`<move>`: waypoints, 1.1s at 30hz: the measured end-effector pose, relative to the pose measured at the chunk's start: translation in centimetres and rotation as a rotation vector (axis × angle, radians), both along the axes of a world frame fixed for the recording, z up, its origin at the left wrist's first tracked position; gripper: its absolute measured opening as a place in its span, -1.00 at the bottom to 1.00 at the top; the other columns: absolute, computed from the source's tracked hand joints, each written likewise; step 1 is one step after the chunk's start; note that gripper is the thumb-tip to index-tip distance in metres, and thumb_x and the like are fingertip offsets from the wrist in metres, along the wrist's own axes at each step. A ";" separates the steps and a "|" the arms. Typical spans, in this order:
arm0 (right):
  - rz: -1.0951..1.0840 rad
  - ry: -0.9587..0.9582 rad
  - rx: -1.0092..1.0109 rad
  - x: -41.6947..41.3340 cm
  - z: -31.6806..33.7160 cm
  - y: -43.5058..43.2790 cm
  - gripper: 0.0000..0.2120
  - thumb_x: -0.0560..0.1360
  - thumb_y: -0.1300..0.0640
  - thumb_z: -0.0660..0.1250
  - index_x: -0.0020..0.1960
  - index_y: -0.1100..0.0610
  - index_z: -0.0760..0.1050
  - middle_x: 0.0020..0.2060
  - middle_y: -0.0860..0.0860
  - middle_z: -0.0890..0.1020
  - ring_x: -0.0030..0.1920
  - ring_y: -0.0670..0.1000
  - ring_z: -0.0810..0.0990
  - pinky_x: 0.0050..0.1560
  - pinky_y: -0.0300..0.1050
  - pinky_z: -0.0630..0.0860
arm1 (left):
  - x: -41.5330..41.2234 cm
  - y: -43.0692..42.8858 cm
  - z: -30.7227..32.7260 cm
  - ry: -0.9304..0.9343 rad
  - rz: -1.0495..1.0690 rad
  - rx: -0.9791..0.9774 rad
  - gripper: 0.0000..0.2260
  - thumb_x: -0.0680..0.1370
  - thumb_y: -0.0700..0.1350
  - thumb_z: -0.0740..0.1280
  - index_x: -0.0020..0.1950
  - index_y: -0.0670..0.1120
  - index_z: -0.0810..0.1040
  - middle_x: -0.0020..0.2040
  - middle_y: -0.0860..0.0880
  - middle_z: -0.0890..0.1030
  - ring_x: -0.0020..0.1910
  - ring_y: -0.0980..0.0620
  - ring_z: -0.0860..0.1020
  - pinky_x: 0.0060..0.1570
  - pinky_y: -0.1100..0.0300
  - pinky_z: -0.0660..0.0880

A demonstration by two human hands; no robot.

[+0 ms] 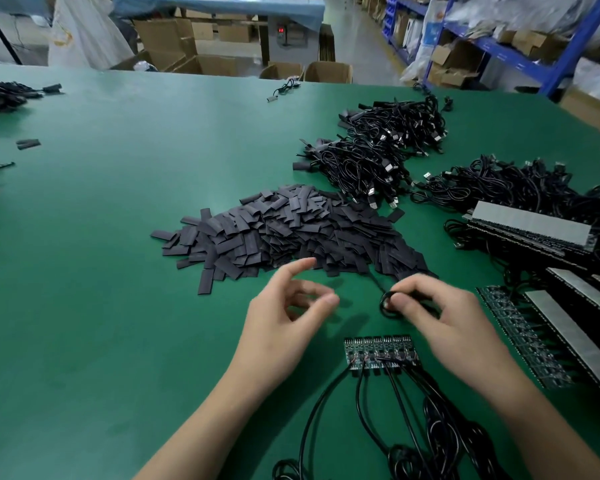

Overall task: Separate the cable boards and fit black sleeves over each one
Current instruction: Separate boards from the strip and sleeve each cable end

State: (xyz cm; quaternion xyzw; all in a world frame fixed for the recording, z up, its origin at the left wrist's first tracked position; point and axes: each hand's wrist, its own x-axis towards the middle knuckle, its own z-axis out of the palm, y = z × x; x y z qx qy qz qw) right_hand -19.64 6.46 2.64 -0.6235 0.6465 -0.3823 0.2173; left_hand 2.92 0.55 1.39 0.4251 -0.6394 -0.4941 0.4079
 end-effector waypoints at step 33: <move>0.210 -0.318 0.229 1.8 0.3 0.1 -0.95 0.50 0.06 0.55 -0.08 -0.08 0.71 -0.20 -0.03 0.75 -0.19 -0.14 0.68 -0.13 -0.28 0.53 | -0.3 0.7 0.9 0.169 -0.190 0.299 -0.73 0.33 -0.09 0.57 0.01 -0.10 0.75 -0.15 -0.09 0.75 -0.19 0.08 0.66 -0.10 0.31 0.58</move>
